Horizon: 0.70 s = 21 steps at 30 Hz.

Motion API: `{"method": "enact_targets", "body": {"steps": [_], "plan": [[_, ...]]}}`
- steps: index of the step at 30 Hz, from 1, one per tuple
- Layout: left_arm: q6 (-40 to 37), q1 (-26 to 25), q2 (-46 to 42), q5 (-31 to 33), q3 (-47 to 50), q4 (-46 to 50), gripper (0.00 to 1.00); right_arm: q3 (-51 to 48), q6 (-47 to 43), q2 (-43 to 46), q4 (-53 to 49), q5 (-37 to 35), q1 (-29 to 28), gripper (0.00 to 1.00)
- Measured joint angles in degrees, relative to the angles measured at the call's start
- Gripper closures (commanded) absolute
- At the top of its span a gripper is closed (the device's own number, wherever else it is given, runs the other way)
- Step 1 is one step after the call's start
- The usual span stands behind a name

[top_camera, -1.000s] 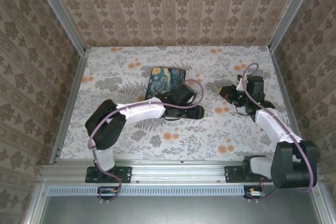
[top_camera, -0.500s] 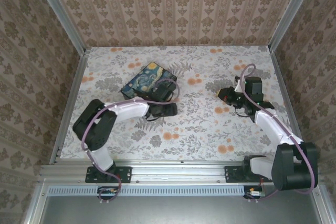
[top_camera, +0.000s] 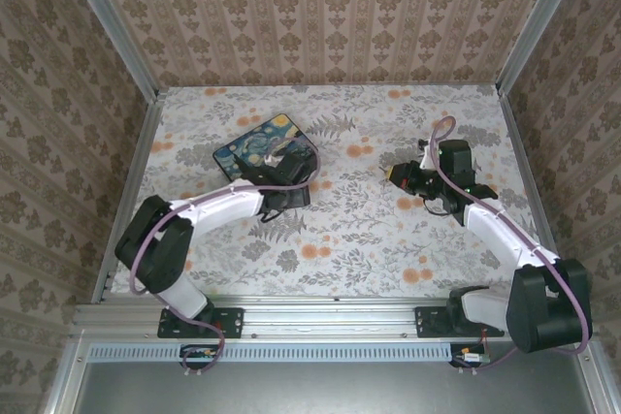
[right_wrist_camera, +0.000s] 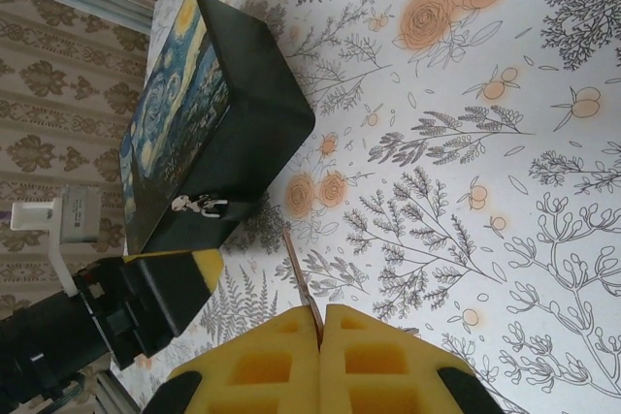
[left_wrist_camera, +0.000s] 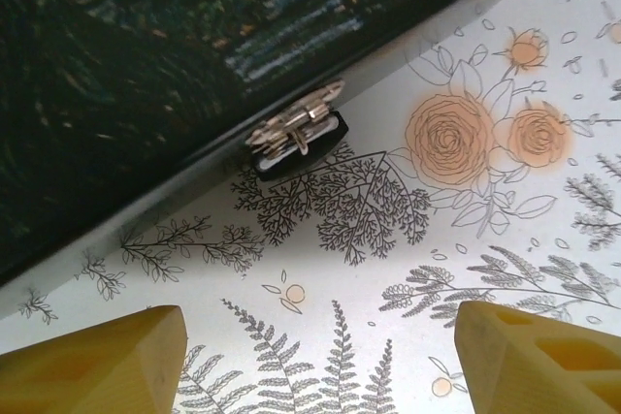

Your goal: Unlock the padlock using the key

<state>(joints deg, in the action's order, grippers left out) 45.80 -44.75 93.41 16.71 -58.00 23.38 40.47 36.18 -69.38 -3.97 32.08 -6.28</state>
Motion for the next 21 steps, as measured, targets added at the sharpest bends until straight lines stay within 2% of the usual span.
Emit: {"method": "enact_targets", "body": {"steps": [12,21], "plan": [[12.90,-5.01,11.65,18.67,-8.50,3.08,0.28,0.00,-0.04,-0.11,-0.13,0.31,-0.15,1.00],[21.51,-5.84,18.99,25.97,-15.54,9.27,0.36,0.66,-1.79,1.11,-3.32,1.18,-0.15,1.00]]}}
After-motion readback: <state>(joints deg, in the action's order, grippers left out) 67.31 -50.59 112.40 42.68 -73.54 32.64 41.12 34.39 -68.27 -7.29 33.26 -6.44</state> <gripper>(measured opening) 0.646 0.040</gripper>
